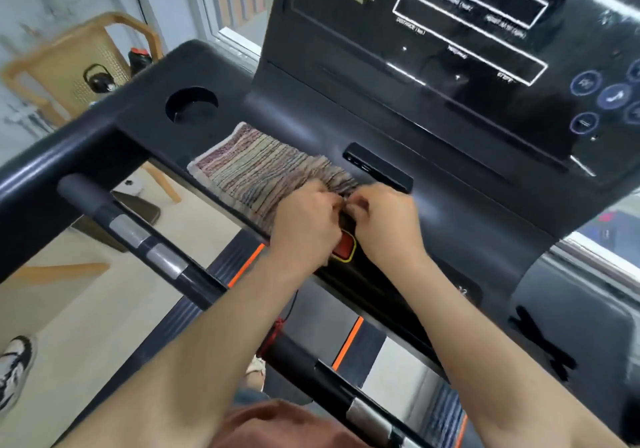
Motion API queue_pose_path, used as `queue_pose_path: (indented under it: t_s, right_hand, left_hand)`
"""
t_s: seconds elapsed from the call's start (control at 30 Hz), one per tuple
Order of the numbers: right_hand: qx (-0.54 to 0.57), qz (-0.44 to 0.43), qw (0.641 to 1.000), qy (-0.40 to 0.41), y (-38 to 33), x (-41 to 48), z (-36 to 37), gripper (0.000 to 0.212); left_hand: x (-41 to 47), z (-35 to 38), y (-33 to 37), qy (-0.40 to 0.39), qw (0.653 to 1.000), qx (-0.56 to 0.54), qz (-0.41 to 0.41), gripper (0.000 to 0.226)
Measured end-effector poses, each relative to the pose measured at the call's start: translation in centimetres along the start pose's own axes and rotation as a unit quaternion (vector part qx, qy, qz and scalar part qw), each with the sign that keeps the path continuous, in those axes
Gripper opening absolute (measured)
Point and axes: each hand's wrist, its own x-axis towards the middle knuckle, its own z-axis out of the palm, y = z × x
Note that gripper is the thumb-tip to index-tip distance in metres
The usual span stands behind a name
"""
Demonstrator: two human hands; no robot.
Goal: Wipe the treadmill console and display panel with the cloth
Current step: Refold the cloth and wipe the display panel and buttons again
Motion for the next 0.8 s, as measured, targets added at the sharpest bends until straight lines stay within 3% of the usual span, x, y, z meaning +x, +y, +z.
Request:
queue_pose_path:
  t_s: [0.13, 0.33, 0.5, 0.7, 0.8]
  right_hand:
    - [0.029, 0.001, 0.999, 0.022, 1.7, -6.2, -0.7, 0.009]
    - [0.022, 0.028, 0.998, 0.042, 1.3, -1.3, -0.2, 0.007]
    - [0.018, 0.017, 0.999, 0.043, 3.9, -9.3, -1.5, 0.009]
    - [-0.006, 0.071, 0.996, 0.051, 4.0, -4.0, -1.7, 0.008]
    - [-0.002, 0.053, 0.997, 0.057, 5.0, -9.9, -2.2, 0.01]
  left_hand:
    - [-5.8, 0.5, 1.9, -0.041, 0.996, -0.059, 0.051, 0.014]
    - [-0.9, 1.1, 1.7, 0.003, 1.0, 0.015, 0.011, 0.021]
    - [-8.1, 1.6, 4.7, -0.052, 0.995, -0.031, 0.078, 0.011]
    - [-2.0, 2.9, 5.5, -0.046, 0.998, 0.032, 0.042, 0.02]
    - [-7.0, 2.7, 6.6, -0.075, 0.993, -0.04, 0.086, 0.02]
